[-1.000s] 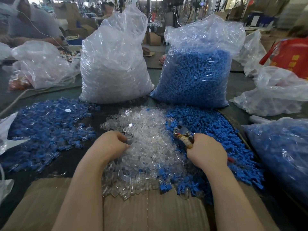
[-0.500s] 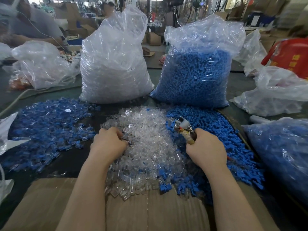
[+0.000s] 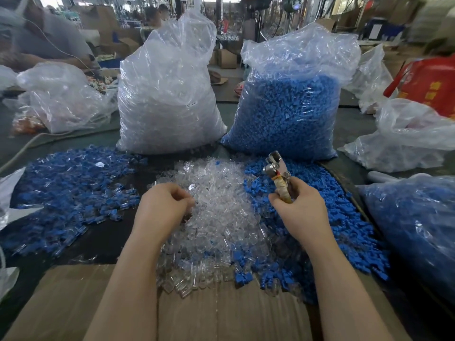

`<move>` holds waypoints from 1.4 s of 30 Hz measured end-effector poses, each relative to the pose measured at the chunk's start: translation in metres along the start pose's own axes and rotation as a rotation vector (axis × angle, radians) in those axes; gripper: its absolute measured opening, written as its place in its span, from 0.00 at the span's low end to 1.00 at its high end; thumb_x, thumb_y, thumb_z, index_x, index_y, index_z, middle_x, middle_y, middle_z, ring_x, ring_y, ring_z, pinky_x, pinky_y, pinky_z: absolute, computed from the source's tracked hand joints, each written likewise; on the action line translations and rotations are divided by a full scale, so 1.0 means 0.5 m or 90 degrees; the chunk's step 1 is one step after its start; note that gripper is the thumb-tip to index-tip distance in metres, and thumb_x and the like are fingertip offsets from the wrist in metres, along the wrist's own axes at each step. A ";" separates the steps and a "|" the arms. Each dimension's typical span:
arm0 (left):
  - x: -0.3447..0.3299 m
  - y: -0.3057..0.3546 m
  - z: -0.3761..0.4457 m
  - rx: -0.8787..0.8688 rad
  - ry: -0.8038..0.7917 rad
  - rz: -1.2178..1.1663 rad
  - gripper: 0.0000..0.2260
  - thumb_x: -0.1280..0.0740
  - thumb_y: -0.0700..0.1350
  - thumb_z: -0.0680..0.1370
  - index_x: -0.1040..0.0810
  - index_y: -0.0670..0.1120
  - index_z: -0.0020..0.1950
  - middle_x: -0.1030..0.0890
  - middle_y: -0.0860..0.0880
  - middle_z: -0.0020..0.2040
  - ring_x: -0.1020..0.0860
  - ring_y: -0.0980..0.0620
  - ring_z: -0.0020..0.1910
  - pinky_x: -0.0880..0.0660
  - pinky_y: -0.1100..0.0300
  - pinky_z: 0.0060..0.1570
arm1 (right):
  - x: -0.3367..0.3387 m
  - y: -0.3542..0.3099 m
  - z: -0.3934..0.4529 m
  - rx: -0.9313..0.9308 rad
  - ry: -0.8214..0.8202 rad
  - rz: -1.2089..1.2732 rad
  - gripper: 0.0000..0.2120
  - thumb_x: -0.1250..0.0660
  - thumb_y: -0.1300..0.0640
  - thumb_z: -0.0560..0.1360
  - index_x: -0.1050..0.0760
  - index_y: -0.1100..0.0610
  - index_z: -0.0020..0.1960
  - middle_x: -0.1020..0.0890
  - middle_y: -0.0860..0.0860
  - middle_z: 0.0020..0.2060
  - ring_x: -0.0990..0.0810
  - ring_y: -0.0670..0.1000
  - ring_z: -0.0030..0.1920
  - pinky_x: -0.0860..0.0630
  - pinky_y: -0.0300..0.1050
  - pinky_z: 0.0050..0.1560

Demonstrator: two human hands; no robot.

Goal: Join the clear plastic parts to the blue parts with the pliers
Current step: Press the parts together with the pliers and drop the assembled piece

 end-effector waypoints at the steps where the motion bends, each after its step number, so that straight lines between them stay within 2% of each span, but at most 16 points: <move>1: 0.001 0.009 -0.002 -0.012 0.004 -0.060 0.04 0.26 0.46 0.75 0.18 0.51 0.40 0.16 0.51 0.34 0.18 0.54 0.35 0.24 0.60 0.34 | 0.001 -0.001 -0.001 -0.001 -0.002 0.045 0.08 0.29 0.51 0.73 0.27 0.47 0.40 0.22 0.41 0.32 0.25 0.44 0.33 0.29 0.46 0.35; 3: -0.010 0.031 -0.009 -0.033 -0.021 -0.181 0.02 0.26 0.45 0.75 0.17 0.49 0.42 0.15 0.52 0.36 0.17 0.56 0.35 0.21 0.58 0.38 | 0.002 -0.004 -0.002 0.001 -0.009 0.113 0.09 0.28 0.53 0.73 0.27 0.46 0.39 0.23 0.38 0.29 0.27 0.41 0.31 0.30 0.44 0.36; 5: -0.029 0.053 -0.016 -0.042 -0.058 -0.272 0.01 0.26 0.43 0.75 0.17 0.47 0.45 0.14 0.51 0.38 0.16 0.56 0.35 0.21 0.62 0.37 | 0.003 -0.007 -0.003 0.010 -0.016 0.151 0.10 0.28 0.56 0.73 0.27 0.46 0.38 0.25 0.37 0.27 0.29 0.40 0.29 0.32 0.43 0.36; 7: -0.051 0.072 -0.021 -0.048 -0.092 -0.304 0.02 0.27 0.42 0.75 0.18 0.45 0.46 0.14 0.51 0.40 0.16 0.57 0.36 0.22 0.66 0.37 | 0.004 -0.011 -0.002 0.019 -0.016 0.181 0.09 0.28 0.58 0.73 0.26 0.49 0.38 0.25 0.39 0.27 0.31 0.40 0.27 0.32 0.42 0.35; 11: -0.087 0.090 -0.031 -0.029 -0.167 -0.341 0.02 0.30 0.42 0.77 0.21 0.44 0.47 0.14 0.51 0.42 0.18 0.59 0.35 0.25 0.66 0.37 | 0.006 -0.015 -0.003 0.029 -0.018 0.227 0.08 0.27 0.60 0.72 0.25 0.52 0.39 0.24 0.41 0.28 0.30 0.40 0.28 0.31 0.40 0.36; 14: -0.092 0.097 -0.035 -0.018 -0.191 -0.425 0.03 0.29 0.41 0.76 0.21 0.43 0.47 0.14 0.49 0.41 0.20 0.59 0.33 0.24 0.66 0.38 | 0.004 -0.019 -0.005 0.047 -0.028 0.241 0.07 0.28 0.59 0.73 0.25 0.52 0.39 0.26 0.42 0.27 0.32 0.40 0.28 0.33 0.40 0.35; 18: -0.079 0.104 -0.038 -0.023 -0.216 -0.536 0.13 0.27 0.44 0.68 0.17 0.42 0.51 0.15 0.48 0.41 0.18 0.54 0.40 0.21 0.62 0.46 | 0.000 -0.022 -0.007 0.060 -0.031 0.252 0.06 0.28 0.57 0.73 0.24 0.54 0.39 0.28 0.46 0.28 0.33 0.45 0.30 0.33 0.46 0.36; 22: -0.090 0.111 -0.050 -0.016 -0.305 -0.582 0.18 0.26 0.39 0.67 0.18 0.40 0.56 0.14 0.42 0.48 0.15 0.48 0.50 0.19 0.62 0.49 | 0.000 -0.023 -0.006 0.063 -0.033 0.248 0.07 0.28 0.56 0.73 0.25 0.54 0.39 0.29 0.45 0.27 0.34 0.44 0.29 0.34 0.46 0.35; 25: -0.095 0.114 -0.051 -0.020 -0.276 -0.547 0.13 0.26 0.38 0.68 0.17 0.40 0.52 0.14 0.43 0.45 0.15 0.48 0.47 0.19 0.61 0.47 | -0.003 -0.028 -0.008 0.066 -0.041 0.251 0.06 0.28 0.58 0.74 0.25 0.54 0.40 0.27 0.47 0.28 0.32 0.45 0.30 0.32 0.45 0.35; 27: -0.100 0.118 -0.053 -0.025 -0.241 -0.511 0.12 0.24 0.42 0.66 0.17 0.42 0.49 0.14 0.47 0.41 0.16 0.51 0.42 0.19 0.63 0.45 | -0.002 -0.034 -0.011 0.078 -0.044 0.253 0.06 0.28 0.60 0.73 0.25 0.54 0.40 0.26 0.47 0.29 0.30 0.45 0.31 0.30 0.41 0.34; 29: -0.103 0.118 -0.052 -0.017 -0.190 -0.481 0.11 0.22 0.46 0.65 0.16 0.45 0.44 0.16 0.51 0.37 0.20 0.57 0.37 0.22 0.66 0.40 | -0.001 -0.042 -0.013 0.093 -0.049 0.266 0.07 0.29 0.62 0.73 0.25 0.54 0.39 0.26 0.46 0.28 0.31 0.44 0.30 0.32 0.36 0.32; 32: -0.107 0.120 -0.051 -0.014 -0.113 -0.478 0.04 0.21 0.45 0.68 0.15 0.48 0.39 0.17 0.53 0.34 0.24 0.60 0.32 0.25 0.68 0.35 | 0.001 -0.051 -0.015 0.110 -0.055 0.273 0.07 0.29 0.62 0.73 0.24 0.54 0.39 0.27 0.44 0.27 0.33 0.41 0.28 0.33 0.32 0.30; 37: -0.105 0.129 -0.060 -0.061 -0.029 -0.461 0.03 0.24 0.42 0.73 0.16 0.49 0.42 0.15 0.52 0.35 0.18 0.58 0.35 0.23 0.68 0.37 | -0.002 -0.061 -0.020 0.118 -0.060 0.290 0.07 0.29 0.62 0.74 0.23 0.52 0.40 0.24 0.45 0.28 0.30 0.42 0.29 0.31 0.33 0.31; 42: -0.114 0.133 -0.062 -0.040 -0.050 -0.500 0.02 0.28 0.38 0.75 0.19 0.44 0.46 0.15 0.50 0.36 0.15 0.53 0.37 0.22 0.65 0.37 | -0.001 -0.065 -0.021 0.123 -0.055 0.293 0.07 0.29 0.63 0.74 0.23 0.53 0.41 0.24 0.43 0.27 0.31 0.39 0.28 0.32 0.31 0.30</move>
Point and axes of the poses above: each hand's wrist, its own z-axis towards the middle knuckle, its own x-axis out of the back of the hand, y = z × x, the point moved 6 cm from there along z, towards the middle knuckle
